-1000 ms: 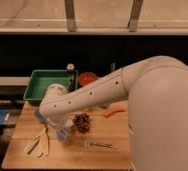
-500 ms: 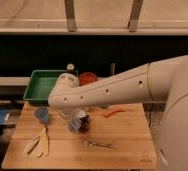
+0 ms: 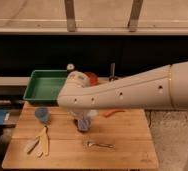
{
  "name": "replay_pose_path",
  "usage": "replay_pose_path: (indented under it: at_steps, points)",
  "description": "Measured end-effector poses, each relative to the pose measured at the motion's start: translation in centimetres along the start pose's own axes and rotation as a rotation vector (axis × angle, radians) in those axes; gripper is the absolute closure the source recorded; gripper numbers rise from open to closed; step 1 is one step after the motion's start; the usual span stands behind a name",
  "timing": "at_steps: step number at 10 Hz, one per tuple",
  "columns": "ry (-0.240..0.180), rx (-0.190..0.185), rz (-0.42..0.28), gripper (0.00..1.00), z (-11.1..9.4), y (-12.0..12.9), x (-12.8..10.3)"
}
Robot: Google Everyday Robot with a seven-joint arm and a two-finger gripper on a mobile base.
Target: Place towel in table surface
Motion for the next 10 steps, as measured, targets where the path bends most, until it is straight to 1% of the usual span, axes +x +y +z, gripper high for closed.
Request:
replay_pose_path:
  at_steps: [1,2,3,5,7,8,9,10]
  points:
    - [0.008,0.012,0.035,1.0,-0.1,-1.2,1.1]
    - [0.019,0.021,0.093,1.0,0.0,-2.9,3.0]
    - [0.026,0.025,0.136,1.0,0.2,-4.0,4.5]
    - [0.053,0.027,0.237,1.0,1.3,-6.4,8.2]
    - [0.098,0.031,0.316,1.0,3.2,-8.8,11.4]
    - [0.113,0.031,0.327,1.0,3.8,-9.5,12.0]
    - [0.127,0.031,0.323,1.0,4.4,-10.2,12.1]
    - [0.136,0.033,0.316,1.0,4.9,-10.6,12.0]
